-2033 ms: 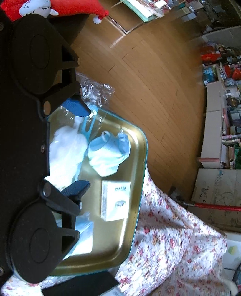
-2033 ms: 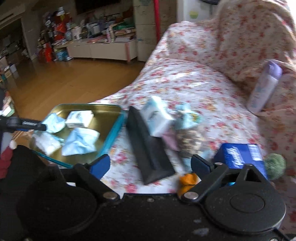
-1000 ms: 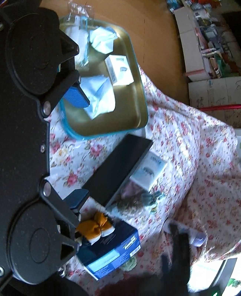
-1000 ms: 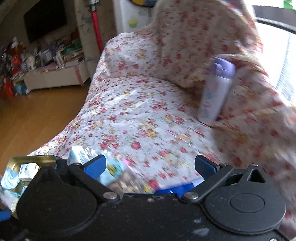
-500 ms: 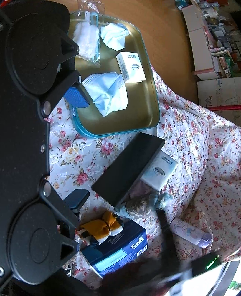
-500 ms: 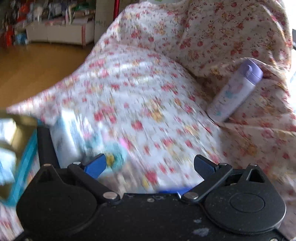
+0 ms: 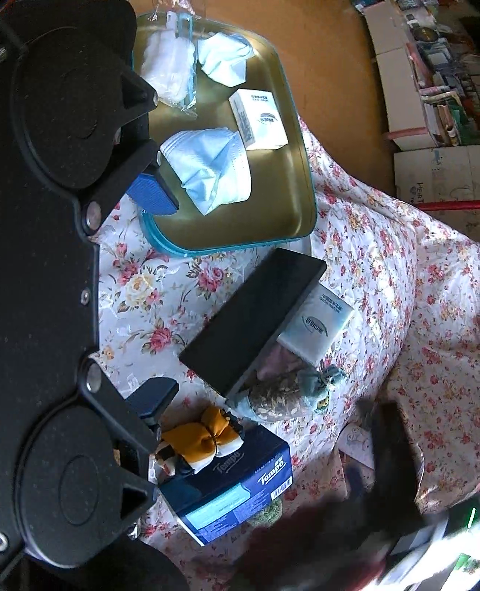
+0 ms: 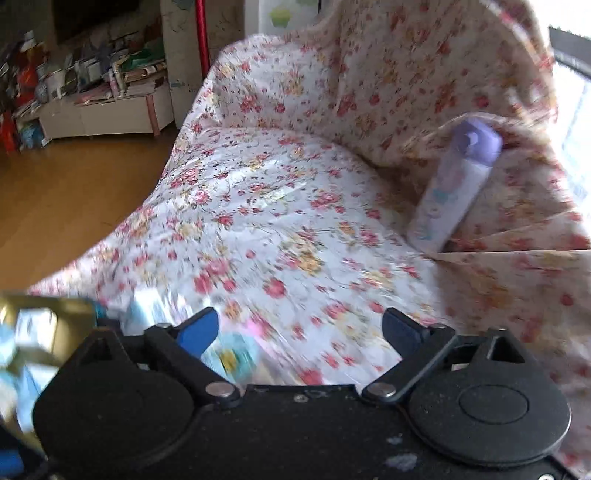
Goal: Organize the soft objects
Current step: 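Reach the right gripper toward the Tempo box while the left gripper approaches the lace doily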
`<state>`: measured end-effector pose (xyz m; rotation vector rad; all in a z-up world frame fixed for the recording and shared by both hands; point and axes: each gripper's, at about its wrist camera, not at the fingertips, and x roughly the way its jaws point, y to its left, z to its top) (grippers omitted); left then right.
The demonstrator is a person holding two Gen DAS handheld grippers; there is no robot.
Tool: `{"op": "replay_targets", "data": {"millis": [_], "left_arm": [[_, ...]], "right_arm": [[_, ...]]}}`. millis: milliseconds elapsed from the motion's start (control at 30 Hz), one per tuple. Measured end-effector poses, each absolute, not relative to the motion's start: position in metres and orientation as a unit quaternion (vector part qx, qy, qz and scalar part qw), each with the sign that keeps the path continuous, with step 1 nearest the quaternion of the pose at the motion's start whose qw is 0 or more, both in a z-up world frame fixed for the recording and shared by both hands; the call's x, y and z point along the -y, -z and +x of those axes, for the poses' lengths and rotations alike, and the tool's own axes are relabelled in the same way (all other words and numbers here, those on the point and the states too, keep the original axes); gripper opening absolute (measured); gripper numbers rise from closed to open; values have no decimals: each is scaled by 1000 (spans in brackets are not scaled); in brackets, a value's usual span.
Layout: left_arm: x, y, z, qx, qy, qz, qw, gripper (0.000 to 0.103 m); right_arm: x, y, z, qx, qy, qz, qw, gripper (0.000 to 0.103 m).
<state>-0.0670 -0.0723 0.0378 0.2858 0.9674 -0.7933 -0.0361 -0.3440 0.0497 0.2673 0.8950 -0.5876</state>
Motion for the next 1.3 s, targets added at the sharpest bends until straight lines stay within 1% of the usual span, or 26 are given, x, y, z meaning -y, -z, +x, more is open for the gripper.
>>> {"op": "replay_targets", "data": {"millis": [67,167,233,267,367,633,800,967,1033,1067,1167,1300], "left_arm": [[72,-38,-68,-450,370,137,802,91],[70,-36,-69,-453,369,138,800,91],[69,-34,-67,-455,368,139,799,91],[69,-33,-67,-457,367,138,799,91],[67,-32,-64,-461,365,133,798,91],[67,-30,-61,-466,365,126,796,91],[68,-32,-64,-463,366,129,797,91],[74,-32,-70,-462,376,140,791,91],[77,-31,-74,-463,385,145,785,91],[80,-31,-77,-463,390,149,782,91],[89,-28,-88,-469,416,157,763,94],[105,-21,-104,-489,455,157,728,94]], "right_arm": [[352,-40,-15,-442,281,143,840,87],[360,-20,4,-470,280,154,823,77],[359,-9,5,-492,277,152,812,69],[357,-6,3,-501,277,147,807,69],[348,-6,-17,-510,270,130,806,69],[322,-30,-93,-517,260,73,813,74],[313,-28,-134,-552,251,76,792,74],[313,-19,-164,-580,251,108,768,74],[315,-28,-174,-568,255,130,772,75],[317,-32,-178,-562,260,139,773,78],[323,-41,-190,-543,278,151,778,80],[337,-44,-201,-516,303,170,783,81]]}}
